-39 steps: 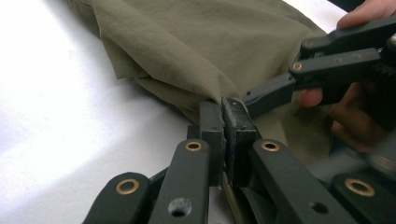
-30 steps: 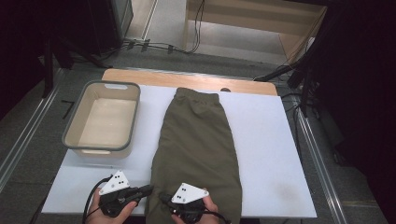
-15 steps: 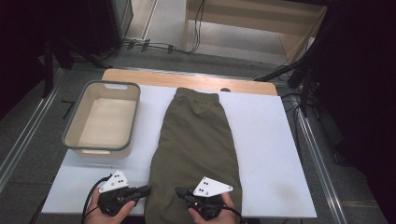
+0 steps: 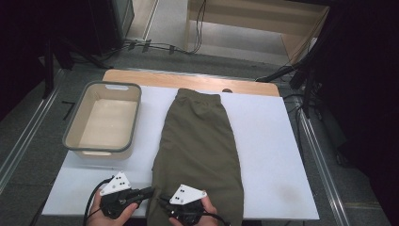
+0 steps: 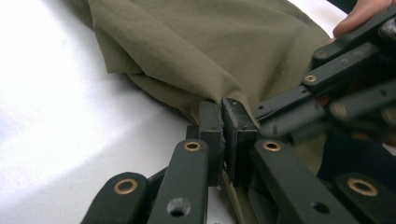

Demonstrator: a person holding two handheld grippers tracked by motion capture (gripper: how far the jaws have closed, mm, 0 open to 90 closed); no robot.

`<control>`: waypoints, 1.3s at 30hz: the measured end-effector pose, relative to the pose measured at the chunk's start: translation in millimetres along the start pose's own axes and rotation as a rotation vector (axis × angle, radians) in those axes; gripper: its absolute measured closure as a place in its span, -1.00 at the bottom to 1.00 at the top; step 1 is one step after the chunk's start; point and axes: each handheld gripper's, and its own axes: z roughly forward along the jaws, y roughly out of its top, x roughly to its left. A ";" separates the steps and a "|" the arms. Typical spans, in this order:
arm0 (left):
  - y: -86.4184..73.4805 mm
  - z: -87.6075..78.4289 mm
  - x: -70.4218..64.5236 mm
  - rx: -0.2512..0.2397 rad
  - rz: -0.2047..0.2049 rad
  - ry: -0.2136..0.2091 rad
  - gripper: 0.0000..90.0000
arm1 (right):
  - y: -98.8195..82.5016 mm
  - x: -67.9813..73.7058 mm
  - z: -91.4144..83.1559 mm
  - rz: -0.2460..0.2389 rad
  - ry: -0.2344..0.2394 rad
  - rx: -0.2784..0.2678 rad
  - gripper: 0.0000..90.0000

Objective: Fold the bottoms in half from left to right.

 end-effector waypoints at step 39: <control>44.5 42.4 24.7 0.020 0.018 0.271 -0.11 | -5.5 -51.6 -76.8 0.092 -0.090 -0.157 0.95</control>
